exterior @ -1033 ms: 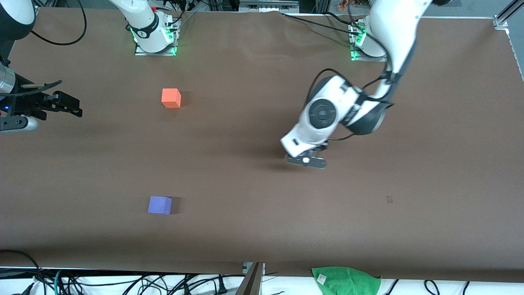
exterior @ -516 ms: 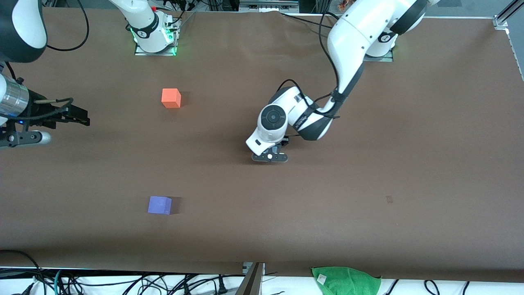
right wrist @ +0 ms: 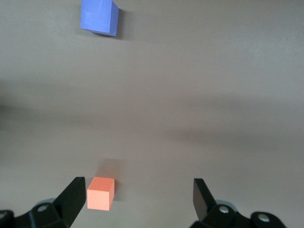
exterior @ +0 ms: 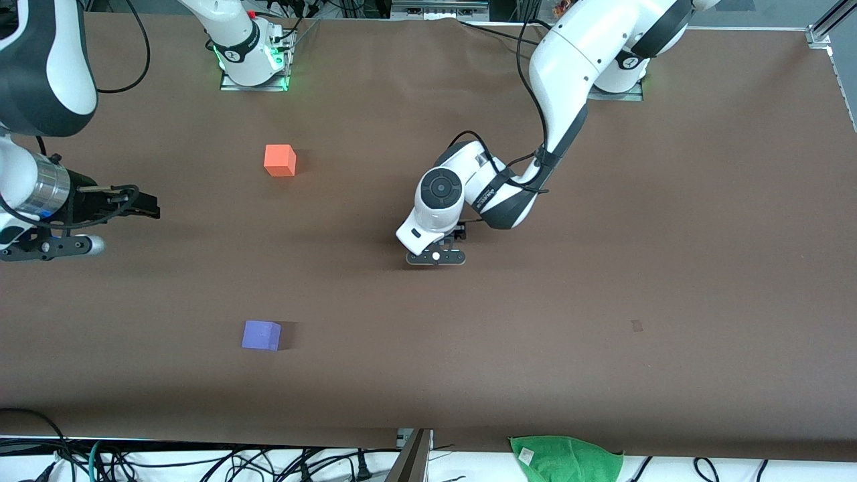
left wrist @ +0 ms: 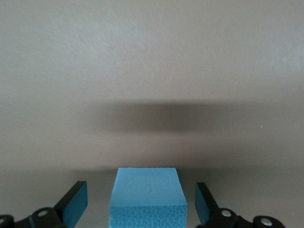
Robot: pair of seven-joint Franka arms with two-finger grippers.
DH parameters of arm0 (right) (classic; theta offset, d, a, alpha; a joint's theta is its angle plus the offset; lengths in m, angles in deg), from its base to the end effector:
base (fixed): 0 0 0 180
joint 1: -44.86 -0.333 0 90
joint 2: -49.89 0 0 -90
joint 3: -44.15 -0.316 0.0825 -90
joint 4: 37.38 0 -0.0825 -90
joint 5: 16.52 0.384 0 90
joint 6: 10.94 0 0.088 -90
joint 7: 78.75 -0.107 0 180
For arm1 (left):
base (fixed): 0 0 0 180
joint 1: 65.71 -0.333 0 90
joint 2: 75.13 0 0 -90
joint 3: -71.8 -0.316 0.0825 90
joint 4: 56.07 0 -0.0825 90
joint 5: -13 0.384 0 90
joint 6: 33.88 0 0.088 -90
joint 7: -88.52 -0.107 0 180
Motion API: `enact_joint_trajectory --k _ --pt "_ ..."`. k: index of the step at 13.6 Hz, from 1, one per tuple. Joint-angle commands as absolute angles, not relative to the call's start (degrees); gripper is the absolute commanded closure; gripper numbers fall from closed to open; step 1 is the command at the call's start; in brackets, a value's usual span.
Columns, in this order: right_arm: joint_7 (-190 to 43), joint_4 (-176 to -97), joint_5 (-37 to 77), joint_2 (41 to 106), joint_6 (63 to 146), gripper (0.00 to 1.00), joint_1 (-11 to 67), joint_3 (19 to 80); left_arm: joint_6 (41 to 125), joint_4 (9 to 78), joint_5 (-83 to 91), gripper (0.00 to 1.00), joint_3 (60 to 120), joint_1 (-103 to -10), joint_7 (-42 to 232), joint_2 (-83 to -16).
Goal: Place blue block between orange and purple blocks
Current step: 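Carry the blue cube toward the table middle with the left gripper, then set down the blue cube while the right gripper reaches toward it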
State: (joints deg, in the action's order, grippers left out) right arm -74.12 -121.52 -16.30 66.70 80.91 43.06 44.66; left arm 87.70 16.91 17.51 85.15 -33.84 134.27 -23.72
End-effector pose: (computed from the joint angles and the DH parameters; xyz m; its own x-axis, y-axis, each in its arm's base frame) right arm 0.6328 0.0153 0.5001 0.9822 0.1027 -0.1575 0.1018 -0.9947 -0.0140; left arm 0.5578 -0.4961 0.2170 0.9936 0.0464 -0.1029 0.0527 -0.9968 0.0599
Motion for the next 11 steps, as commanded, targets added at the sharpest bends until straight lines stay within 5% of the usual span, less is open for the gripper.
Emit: enact_joint_trajectory --k 1,11 --pt "-77.8 -121.8 -15.5 67.5 82.5 0.00 40.6 44.4 81.3 17.0 17.5 0.00 85.3 -35.0 133.4 -28.4" --pt "-100.3 -121.7 -13.0 74.3 92.8 0.00 24.7 44.4 57.2 17.0 14.2 0.00 85.4 -52.2 111.7 -48.1"
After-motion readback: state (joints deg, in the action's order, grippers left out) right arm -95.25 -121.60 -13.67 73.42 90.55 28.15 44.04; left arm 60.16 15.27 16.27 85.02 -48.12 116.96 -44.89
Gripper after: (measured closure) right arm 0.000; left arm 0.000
